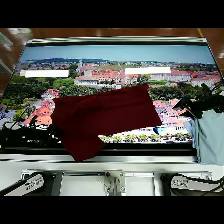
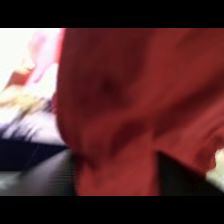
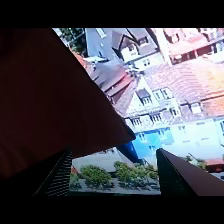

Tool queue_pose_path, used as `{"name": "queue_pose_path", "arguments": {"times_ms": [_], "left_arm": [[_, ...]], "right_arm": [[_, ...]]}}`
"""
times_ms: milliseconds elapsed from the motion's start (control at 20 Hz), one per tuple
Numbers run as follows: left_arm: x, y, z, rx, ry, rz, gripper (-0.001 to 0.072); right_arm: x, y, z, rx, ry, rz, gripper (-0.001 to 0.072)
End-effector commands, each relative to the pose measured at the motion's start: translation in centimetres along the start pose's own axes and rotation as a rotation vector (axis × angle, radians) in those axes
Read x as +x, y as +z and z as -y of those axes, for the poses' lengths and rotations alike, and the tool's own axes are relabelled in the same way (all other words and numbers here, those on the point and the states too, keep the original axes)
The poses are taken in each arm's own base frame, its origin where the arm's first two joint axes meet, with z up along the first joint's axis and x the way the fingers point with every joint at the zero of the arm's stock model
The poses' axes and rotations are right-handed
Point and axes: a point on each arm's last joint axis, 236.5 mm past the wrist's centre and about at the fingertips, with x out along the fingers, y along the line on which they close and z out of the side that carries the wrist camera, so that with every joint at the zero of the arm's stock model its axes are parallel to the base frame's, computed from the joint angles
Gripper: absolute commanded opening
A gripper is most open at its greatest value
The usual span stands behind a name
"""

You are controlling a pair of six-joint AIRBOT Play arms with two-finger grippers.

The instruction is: Fold the shirts.

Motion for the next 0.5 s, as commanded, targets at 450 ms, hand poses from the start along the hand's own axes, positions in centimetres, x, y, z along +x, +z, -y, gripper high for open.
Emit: {"name": "queue_pose_path", "arguments": {"times_ms": [450], "left_arm": [[-1.1, 0.5, 3.7, 0.162, -0.057, 0.093, 0.0039]], "right_arm": [[7.6, -4.9, 1.0, 0.154, 0.126, -0.04, 0.0691]]}}
